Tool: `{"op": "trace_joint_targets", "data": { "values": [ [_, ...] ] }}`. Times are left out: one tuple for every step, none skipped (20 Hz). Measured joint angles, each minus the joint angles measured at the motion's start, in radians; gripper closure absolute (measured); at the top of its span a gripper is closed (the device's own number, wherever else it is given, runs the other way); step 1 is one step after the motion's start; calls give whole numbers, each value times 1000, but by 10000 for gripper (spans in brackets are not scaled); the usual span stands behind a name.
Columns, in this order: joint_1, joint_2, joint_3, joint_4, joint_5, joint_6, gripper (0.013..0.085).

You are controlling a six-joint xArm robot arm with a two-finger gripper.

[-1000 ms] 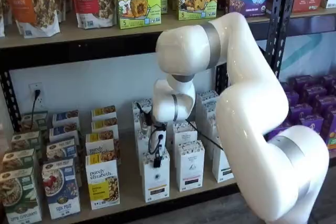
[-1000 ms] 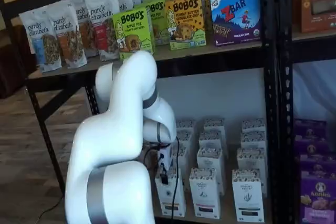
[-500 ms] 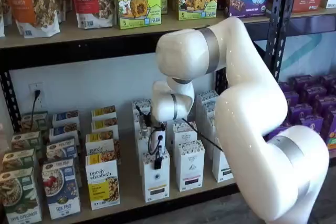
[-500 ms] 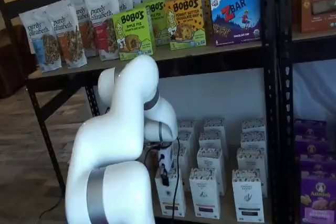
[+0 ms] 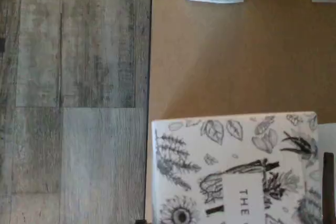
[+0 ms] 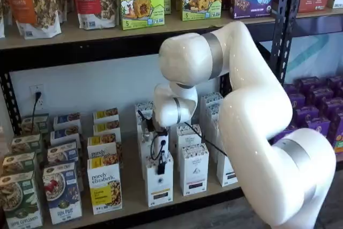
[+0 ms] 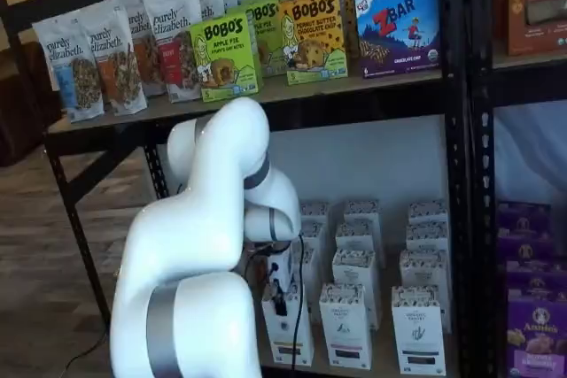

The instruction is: Pick up the white box with a yellow strip in the middle, on the bottom shelf, the fourth box from the left

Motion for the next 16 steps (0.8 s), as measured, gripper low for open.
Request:
{"op": "trace_joint_targets", "data": {
  "values": [
    [1,4,-4,-2,-2,3,130],
    [2,8,-7,-7,-4,8,130],
    [2,12,-10,-11,-5,12,130],
    [2,16,-14,-17,-7,17,130],
    [2,19,-16,-20,-9,19,130],
    [2,22,-19,-21,-10,21,130],
    [2,25,-21,-23,-10,22,130],
    [2,28,-24,-25,-12,23,130],
    [1,32,-28,-28,-12,25,130],
    [1,35,-31,-29,-12,26,130],
    [1,38,-34,-29,-11,26,130],
    [0,40,-36,-27,-9,24,130],
    [0,41,-38,-25,-8,21,130],
    [0,42,-40,-22,-5,19,130],
    [0,43,-41,-22,-4,19,130],
    [0,43,-42,-22,-2,19,170]
  ]
}}
